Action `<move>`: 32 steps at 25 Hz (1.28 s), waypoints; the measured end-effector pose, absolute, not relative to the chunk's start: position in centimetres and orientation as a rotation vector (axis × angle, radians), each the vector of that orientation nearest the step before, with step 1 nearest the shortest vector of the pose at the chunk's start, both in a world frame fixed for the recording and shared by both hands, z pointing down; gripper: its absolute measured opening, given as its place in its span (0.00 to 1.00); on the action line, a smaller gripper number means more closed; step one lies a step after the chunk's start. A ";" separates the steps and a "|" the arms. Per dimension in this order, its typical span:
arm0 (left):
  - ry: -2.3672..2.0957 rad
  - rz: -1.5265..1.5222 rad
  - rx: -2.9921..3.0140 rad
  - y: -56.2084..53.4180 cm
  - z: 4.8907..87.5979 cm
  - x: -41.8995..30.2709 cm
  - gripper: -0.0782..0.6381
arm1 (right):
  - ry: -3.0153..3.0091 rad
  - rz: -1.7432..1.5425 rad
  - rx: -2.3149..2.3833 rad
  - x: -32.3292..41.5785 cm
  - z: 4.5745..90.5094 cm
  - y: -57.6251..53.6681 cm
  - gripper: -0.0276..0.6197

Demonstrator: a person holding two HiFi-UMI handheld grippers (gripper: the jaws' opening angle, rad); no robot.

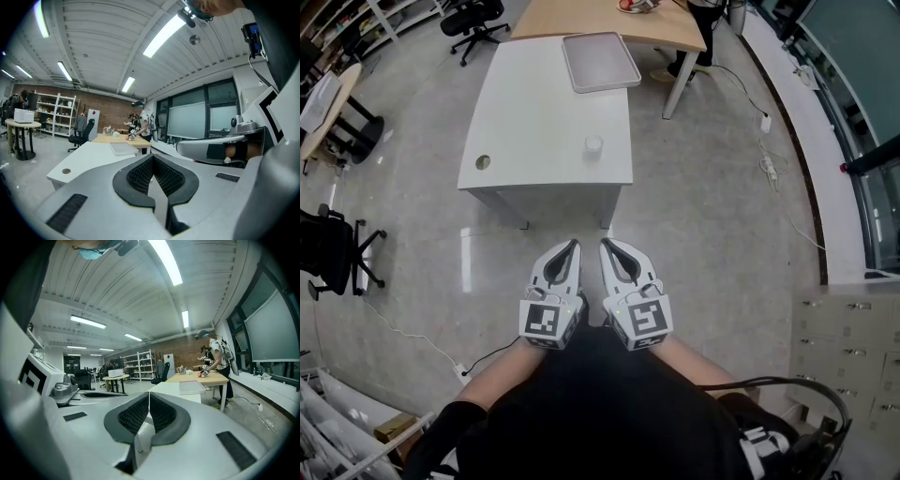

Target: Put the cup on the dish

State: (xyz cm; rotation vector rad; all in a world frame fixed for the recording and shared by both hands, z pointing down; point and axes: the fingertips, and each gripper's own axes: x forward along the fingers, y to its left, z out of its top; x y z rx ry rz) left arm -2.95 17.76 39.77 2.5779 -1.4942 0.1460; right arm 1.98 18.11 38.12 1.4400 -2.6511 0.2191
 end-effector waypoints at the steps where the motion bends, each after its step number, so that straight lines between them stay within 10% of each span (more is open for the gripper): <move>1: -1.495 0.153 2.573 16.8 39.9 -3.3 0.11 | -2.650 0.218 1.444 1.8 38.2 17.3 0.06; 32: -1.336 0.005 2.676 1.7 37.6 -11.0 0.11 | -2.482 0.132 1.618 -5.2 35.8 3.1 0.06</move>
